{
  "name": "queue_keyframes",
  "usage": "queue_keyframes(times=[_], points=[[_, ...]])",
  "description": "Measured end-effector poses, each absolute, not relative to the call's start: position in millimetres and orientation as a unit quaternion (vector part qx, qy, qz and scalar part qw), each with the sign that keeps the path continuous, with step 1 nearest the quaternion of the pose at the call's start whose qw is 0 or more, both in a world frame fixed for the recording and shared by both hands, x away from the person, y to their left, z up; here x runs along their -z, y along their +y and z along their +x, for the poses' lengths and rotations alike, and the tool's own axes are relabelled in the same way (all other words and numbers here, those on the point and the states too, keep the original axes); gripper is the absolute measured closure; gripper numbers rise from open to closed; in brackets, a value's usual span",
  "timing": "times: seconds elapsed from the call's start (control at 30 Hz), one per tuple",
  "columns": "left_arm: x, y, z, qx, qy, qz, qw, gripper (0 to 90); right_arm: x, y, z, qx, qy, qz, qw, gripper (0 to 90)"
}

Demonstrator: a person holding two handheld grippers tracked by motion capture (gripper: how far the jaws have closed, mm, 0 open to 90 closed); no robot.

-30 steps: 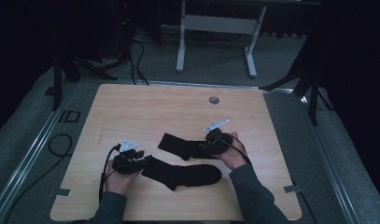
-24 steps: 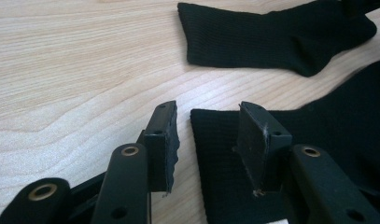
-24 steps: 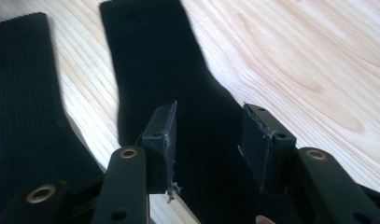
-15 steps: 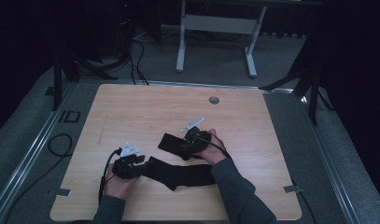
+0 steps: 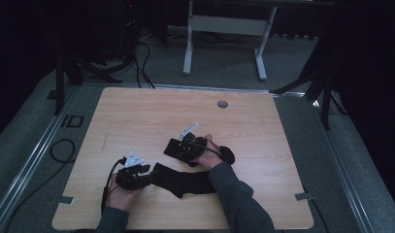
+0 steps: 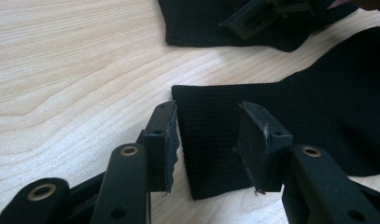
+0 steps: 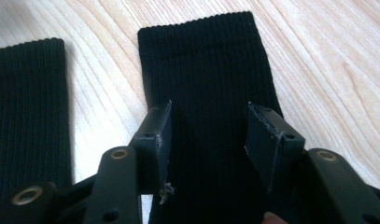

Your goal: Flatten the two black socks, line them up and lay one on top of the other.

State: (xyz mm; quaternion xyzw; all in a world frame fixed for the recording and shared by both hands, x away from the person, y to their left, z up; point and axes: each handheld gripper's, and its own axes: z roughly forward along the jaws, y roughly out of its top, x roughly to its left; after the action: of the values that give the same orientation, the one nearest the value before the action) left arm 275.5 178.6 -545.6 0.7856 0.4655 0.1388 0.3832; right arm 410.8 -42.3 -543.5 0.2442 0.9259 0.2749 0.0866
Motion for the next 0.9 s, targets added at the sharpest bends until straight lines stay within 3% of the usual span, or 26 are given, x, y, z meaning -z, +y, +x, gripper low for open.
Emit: queue_keyframes(times=[0.43,0.9], points=[[546.9,171.2,269.5,-0.135,0.455,0.793,0.381,58.2,543.9,-48.8,411.1,-0.29,0.912,0.279,0.077,81.2],[549.1,164.3,266.1,-0.124,0.443,0.803,0.379,59.0,522.1,-60.9,396.1,-0.308,0.907,0.275,0.077,83.4]])
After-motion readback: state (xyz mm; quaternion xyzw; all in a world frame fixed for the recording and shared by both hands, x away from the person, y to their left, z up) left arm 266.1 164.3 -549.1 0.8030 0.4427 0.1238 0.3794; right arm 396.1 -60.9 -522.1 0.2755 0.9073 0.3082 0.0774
